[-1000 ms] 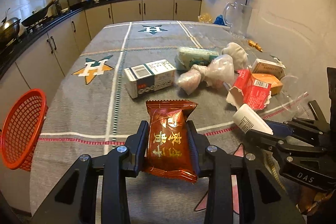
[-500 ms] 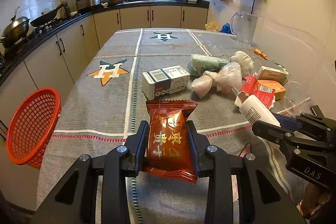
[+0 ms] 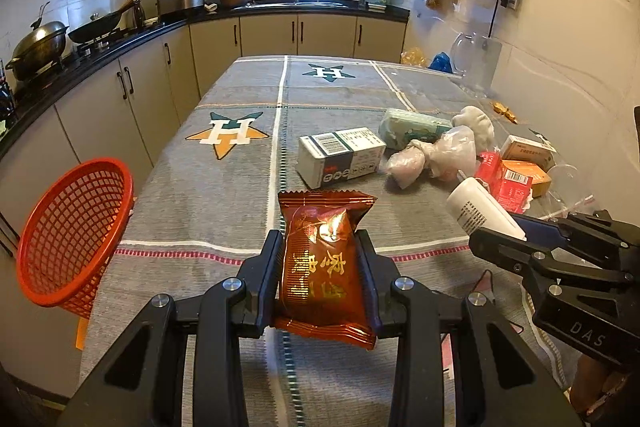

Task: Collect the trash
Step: 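Carry the snack wrapper and white tube over the orange basket, then open both tools to drop the wrapper and tube into the basket, then grasp the red carton with the left tool while the right grasps the clear plastic cup, then lift the red carton and plastic cup toward the orange basket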

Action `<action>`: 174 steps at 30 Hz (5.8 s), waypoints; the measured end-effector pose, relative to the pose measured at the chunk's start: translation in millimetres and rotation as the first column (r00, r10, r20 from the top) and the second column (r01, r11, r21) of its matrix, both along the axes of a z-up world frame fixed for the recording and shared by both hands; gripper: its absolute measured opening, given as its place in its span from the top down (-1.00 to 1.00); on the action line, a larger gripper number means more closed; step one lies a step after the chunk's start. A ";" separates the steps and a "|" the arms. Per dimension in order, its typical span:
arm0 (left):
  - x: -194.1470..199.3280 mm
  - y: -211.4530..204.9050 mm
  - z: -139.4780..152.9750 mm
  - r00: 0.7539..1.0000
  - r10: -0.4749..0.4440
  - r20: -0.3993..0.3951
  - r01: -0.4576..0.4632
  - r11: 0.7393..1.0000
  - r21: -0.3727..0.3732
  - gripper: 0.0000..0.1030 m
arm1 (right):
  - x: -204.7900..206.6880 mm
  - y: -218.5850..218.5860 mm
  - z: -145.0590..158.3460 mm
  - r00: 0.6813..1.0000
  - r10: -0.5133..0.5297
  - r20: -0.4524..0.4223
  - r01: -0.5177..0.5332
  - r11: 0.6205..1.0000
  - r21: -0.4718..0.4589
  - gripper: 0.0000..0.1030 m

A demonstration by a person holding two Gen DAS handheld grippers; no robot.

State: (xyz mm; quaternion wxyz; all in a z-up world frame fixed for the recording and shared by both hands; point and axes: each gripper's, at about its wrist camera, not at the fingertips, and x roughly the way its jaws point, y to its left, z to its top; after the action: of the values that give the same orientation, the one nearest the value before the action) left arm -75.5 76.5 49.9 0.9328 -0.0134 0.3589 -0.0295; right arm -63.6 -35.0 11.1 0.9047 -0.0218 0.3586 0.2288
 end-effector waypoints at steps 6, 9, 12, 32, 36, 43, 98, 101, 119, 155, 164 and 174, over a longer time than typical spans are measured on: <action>-1.1 9.0 -0.1 1.000 0.014 0.002 -0.014 1.000 -0.005 0.33 | 1.9 15.7 1.2 1.000 0.020 0.003 -0.020 1.000 -0.015 0.36; -1.6 14.9 0.2 1.000 0.026 0.004 -0.026 1.000 -0.009 0.33 | 2.0 23.5 1.6 0.999 0.033 0.003 -0.032 0.999 -0.023 0.36; -3.2 22.6 1.9 0.999 0.040 0.010 -0.040 0.999 -0.015 0.33 | 3.4 29.1 2.8 0.999 0.045 0.005 -0.045 0.999 -0.026 0.36; -22.1 126.7 22.5 0.965 0.254 0.071 -0.252 0.967 -0.036 0.33 | 17.9 118.0 30.8 0.973 0.229 -0.004 -0.229 0.973 -0.008 0.36; -24.9 151.4 25.5 0.951 0.299 0.077 -0.297 0.954 -0.034 0.33 | 22.7 140.2 37.8 0.963 0.268 -0.014 -0.268 0.963 0.005 0.36; -24.5 192.3 22.1 0.927 0.370 0.064 -0.369 0.929 -0.028 0.33 | 32.2 180.7 47.0 0.943 0.333 -0.028 -0.332 0.943 0.033 0.36; 4.0 19.7 18.0 1.000 -0.017 0.009 0.017 1.000 -0.023 -0.13 | -33.2 -69.3 28.1 0.983 -0.182 0.024 0.180 0.982 0.061 0.14; 8.8 -6.7 16.2 0.998 -0.070 -0.010 0.069 0.997 -0.025 -0.14 | -43.5 -111.9 34.2 0.942 -0.325 0.087 0.324 0.946 0.025 0.02; 40.2 -94.0 2.3 0.961 -0.252 -0.110 0.249 0.968 -0.043 -0.28 | -3.2 -166.0 -5.1 0.873 -0.481 0.085 0.488 0.864 -0.126 0.62; 72.5 -148.9 -22.9 0.932 -0.314 -0.181 0.294 0.947 -0.131 0.68 | -31.7 -189.1 -6.3 0.920 -0.391 0.021 0.386 0.914 0.129 0.90; 36.7 -99.2 -11.5 0.962 -0.242 -0.127 0.229 0.968 -0.104 0.71 | -33.9 -165.2 -0.5 0.943 -0.332 0.032 0.325 0.937 0.126 0.90; 11.9 -45.3 -0.1 0.987 -0.148 -0.062 0.141 0.985 -0.103 0.72 | -33.5 -120.6 8.1 0.972 -0.230 0.046 0.223 0.967 0.119 0.90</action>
State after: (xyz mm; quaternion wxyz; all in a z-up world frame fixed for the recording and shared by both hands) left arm -63.6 31.2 49.8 0.9134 -0.0342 0.3892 -0.1141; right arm -97.1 -155.6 19.1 0.9350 0.0640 0.3182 0.1432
